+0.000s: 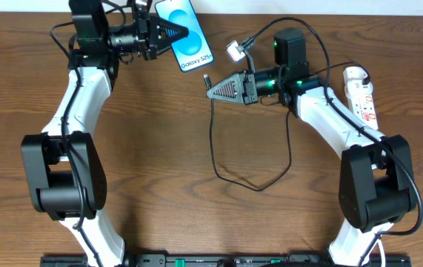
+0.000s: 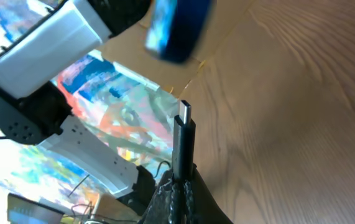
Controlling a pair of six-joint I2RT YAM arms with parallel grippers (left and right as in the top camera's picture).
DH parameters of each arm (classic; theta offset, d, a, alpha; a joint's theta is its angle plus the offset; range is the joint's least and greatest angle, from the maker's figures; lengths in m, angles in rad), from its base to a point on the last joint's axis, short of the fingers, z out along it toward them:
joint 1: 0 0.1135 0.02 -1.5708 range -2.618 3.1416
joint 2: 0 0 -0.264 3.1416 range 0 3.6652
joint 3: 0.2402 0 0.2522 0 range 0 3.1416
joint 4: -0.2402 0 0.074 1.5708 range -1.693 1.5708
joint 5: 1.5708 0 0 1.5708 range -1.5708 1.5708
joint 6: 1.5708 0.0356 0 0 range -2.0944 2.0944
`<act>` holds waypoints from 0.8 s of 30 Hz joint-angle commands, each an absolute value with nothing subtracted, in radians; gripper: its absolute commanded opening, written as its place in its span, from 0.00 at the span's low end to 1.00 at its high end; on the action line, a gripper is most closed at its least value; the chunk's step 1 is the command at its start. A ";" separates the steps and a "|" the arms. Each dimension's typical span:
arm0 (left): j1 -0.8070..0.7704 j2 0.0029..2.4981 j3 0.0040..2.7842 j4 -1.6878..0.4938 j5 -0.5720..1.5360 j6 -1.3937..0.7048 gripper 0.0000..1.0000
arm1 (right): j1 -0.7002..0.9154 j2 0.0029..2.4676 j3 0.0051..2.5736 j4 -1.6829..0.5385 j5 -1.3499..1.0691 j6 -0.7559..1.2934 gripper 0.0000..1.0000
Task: Plug charger to phone and switch on socket
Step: 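Lift the plug with the right gripper toward the phone's bottom port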
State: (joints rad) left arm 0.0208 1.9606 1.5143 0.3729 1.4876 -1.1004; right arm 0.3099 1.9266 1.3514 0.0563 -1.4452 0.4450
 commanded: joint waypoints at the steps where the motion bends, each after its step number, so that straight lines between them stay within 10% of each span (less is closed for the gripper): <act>1: 0.021 1.953 1.526 0.384 1.511 -1.101 0.07 | 0.321 1.922 1.361 0.103 -1.501 0.515 0.01; 24: 0.004 1.953 1.526 0.383 1.545 -1.101 0.07 | 0.335 1.922 1.361 0.168 -1.434 0.553 0.01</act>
